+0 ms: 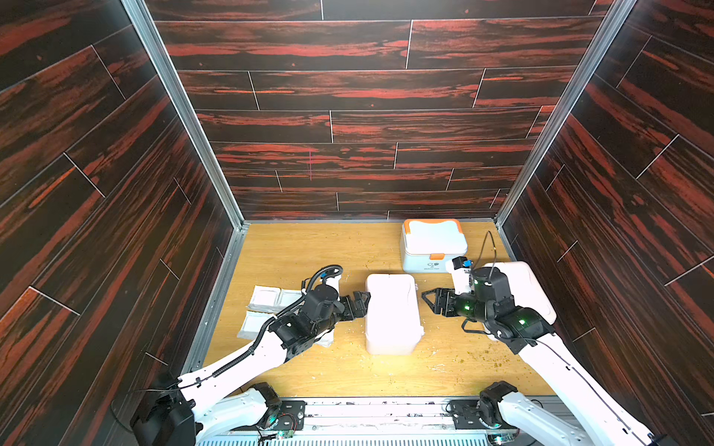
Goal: Open first aid kits and take out gauze
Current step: Fasten the fastener of the first aid kit.
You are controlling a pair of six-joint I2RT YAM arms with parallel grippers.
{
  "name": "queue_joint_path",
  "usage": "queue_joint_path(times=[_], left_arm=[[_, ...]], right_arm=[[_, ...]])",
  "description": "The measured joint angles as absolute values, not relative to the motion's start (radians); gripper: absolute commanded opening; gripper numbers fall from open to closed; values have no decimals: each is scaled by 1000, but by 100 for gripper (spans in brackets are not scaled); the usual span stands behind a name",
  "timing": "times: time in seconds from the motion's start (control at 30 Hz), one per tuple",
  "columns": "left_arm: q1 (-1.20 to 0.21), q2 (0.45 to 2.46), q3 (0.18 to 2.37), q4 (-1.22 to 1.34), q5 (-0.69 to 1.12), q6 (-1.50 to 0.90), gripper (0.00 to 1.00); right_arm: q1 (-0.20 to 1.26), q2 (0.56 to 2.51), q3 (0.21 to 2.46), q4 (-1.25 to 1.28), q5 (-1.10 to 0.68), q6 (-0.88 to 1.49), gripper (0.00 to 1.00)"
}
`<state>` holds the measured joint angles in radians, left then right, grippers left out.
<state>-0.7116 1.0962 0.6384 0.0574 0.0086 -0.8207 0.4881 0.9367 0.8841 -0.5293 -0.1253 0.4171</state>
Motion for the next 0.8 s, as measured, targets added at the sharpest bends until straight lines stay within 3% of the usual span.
queue_joint_path(times=[0.4,0.8], left_arm=[[-594,1180,488,341,308,-988,100],[-594,1324,456,559,504,-1092,100]], right_arm=[[747,1202,1070,-580,7,379,53],[781,1271,1084,-631,54,384,48]])
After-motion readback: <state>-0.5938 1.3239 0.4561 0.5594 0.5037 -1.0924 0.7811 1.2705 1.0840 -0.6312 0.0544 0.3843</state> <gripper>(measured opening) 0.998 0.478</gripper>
